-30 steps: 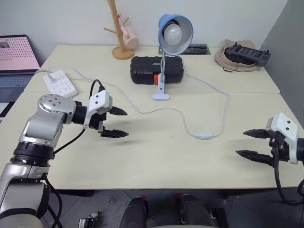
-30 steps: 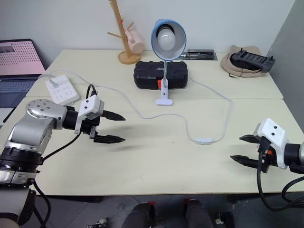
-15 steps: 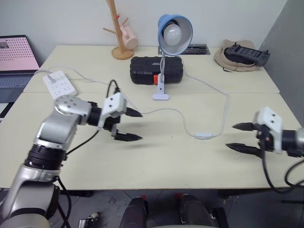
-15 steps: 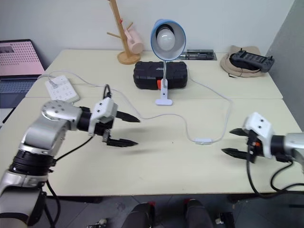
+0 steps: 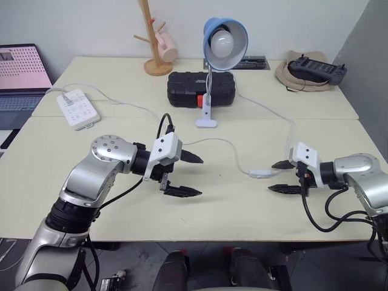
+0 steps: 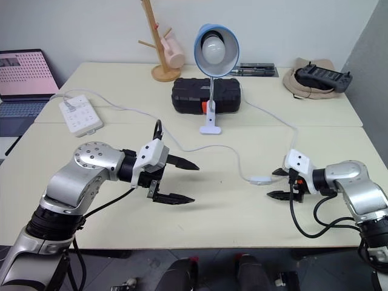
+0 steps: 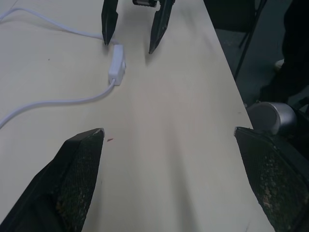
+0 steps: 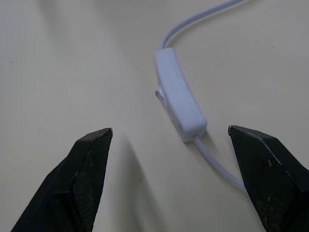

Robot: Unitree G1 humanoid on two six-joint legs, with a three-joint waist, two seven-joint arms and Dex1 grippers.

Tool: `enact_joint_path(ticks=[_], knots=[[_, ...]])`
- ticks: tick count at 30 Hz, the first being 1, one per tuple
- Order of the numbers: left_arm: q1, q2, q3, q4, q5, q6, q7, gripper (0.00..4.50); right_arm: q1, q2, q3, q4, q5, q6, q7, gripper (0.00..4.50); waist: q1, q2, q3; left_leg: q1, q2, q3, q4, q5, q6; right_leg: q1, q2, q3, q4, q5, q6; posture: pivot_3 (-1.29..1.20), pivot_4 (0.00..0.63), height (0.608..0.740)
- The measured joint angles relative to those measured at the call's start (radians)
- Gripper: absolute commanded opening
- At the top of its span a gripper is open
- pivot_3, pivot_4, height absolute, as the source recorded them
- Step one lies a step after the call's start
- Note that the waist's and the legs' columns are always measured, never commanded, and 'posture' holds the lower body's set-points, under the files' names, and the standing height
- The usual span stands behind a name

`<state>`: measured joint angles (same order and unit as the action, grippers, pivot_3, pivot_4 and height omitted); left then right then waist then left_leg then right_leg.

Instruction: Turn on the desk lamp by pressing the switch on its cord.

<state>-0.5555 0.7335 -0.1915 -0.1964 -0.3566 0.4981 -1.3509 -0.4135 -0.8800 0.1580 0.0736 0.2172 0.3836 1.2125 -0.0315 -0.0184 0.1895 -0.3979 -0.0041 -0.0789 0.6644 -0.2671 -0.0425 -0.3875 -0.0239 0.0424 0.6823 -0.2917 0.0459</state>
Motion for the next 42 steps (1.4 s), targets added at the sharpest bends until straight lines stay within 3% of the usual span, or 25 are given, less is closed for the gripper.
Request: enact_joint_path(ticks=[7,19,22,32,37,42], knots=[[0.008,0.006,0.001,-0.002,0.0,-0.003,0.009,4.5,-0.075,0.063,0.048,0.105,-0.041,-0.048,0.013,4.03,0.0,0.0,0.0,0.0,0.0,-0.001,0.0,0.0,0.0,0.0,0.0,0.0,0.0,0.0,0.0,0.0,0.15,0.74],[0.021,0.009,0.001,0.0,0.001,-0.01,0.011,4.5,-0.076,0.066,0.051,0.15,-0.047,-0.054,0.064,1.37,0.0,0.0,0.0,0.0,0.0,-0.001,0.0,0.0,0.0,0.0,0.0,0.0,0.0,0.0,0.0,0.0,0.15,0.74],[0.021,0.008,0.0,0.007,0.003,-0.021,0.012,4.5,-0.073,0.066,0.048,0.149,-0.044,-0.046,0.065,0.43,0.0,0.0,0.0,0.0,0.0,-0.001,0.0,0.0,0.0,0.0,0.0,0.0,0.0,0.0,0.0,0.0,0.15,0.74],[0.028,0.003,0.002,0.038,0.001,-0.014,0.048,4.5,-0.036,0.076,-0.029,0.041,0.07,0.149,0.042,0.4,0.001,0.0,0.0,0.0,0.0,-0.002,0.0,0.0,0.0,0.0,0.0,0.0,0.0,0.0,0.0,0.0,0.15,0.74],[0.018,-0.179,0.171,0.046,-0.257,0.371,0.269,4.5,-0.085,0.236,-0.297,-0.209,0.446,0.642,-0.167,0.4,0.0,0.0,0.0,0.0,0.004,-0.006,0.001,0.0,0.0,0.0,0.0,-0.001,0.003,0.0,0.0,0.0,0.15,0.74],[0.012,-0.329,0.28,0.028,-0.491,0.627,0.444,4.5,-0.117,0.373,-0.42,-0.306,0.658,0.884,-0.373,0.4,0.002,0.0,0.0,-0.001,0.002,-0.006,0.001,0.0,0.0,0.0,-0.003,-0.001,0.002,0.0,0.0,0.0,0.15,0.74]])
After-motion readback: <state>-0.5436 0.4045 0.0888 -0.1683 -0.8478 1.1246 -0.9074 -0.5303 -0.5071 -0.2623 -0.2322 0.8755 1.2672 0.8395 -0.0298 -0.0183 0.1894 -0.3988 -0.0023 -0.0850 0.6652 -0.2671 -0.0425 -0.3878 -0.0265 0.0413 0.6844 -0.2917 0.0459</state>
